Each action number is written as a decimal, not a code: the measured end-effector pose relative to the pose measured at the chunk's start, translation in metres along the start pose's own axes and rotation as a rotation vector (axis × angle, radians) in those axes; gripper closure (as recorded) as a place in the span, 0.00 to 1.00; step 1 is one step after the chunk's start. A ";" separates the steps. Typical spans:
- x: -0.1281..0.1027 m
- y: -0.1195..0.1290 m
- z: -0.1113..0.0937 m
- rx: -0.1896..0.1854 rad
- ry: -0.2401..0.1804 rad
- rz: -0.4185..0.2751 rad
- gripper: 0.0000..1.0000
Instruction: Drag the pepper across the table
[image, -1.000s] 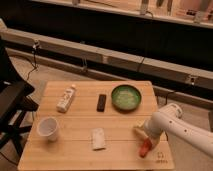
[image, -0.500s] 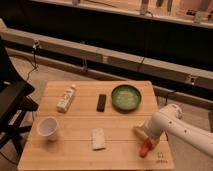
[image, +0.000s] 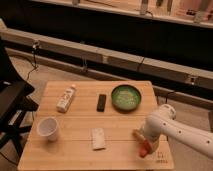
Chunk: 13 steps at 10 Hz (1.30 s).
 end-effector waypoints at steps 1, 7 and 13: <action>0.000 0.002 0.000 -0.005 0.005 0.007 0.46; -0.004 -0.001 -0.017 0.113 -0.037 -0.014 1.00; 0.004 -0.006 -0.006 0.060 -0.020 -0.001 1.00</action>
